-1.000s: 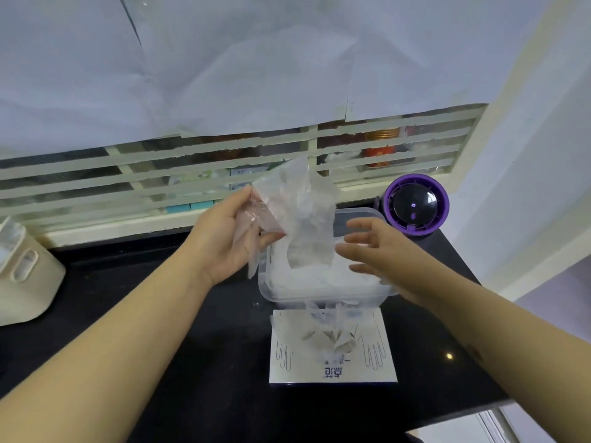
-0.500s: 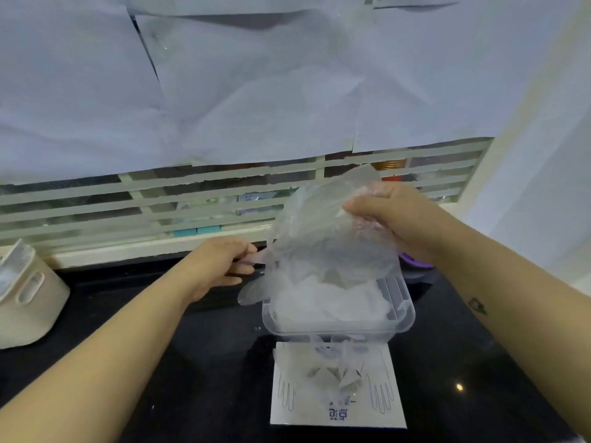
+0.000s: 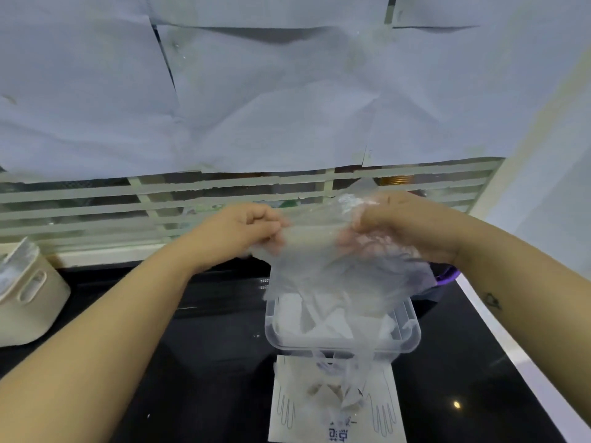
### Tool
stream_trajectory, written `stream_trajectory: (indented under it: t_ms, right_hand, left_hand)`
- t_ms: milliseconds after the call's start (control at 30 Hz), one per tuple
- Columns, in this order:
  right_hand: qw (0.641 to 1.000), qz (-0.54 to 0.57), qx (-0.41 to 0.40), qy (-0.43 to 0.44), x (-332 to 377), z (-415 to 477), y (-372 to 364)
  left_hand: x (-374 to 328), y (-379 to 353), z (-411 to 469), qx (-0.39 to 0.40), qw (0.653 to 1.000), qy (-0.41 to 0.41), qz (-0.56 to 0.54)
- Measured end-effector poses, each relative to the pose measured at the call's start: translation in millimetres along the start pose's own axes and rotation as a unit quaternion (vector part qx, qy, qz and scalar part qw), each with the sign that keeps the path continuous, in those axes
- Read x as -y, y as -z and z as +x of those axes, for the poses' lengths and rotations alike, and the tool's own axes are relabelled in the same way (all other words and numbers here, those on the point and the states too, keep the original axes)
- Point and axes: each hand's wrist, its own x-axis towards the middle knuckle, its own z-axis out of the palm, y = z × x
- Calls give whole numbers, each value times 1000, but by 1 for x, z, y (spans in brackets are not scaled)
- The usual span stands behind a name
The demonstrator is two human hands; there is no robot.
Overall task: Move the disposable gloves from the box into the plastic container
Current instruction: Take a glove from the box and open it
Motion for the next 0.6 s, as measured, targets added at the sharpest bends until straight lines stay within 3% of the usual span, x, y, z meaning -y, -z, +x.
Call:
stream_trajectory:
  t_ms: [100,167,233,333,400,500,600]
  right_hand:
    - [989,137,8,-47,-9,0,6]
    - [965,252,2,-71,-12,1,7]
    - [931,352,-12,-95,-16,1,5]
    - [901,419,-39,-107,-21,1,-2]
    - [889,441,-60,-109,-25,3,-5]
    - [861,487,-81,-122,-25,5,-11]
    - [827,541,-94,-122,-22,3,-16]
  left_hand:
    - [12,17,3,-54,985,30,-162]
    - [18,26,6,-116,958,44,-260]
    - [23,29,9,-208,934,48,-286]
    - [20,20,6,-372,914,-9,-158]
    - [5,-1,-9,-396,910,-113,-46]
    - [-13,-44,-31,-297,896,-281,172]
    - [-6,-83,-35,-178,872,-323,322]
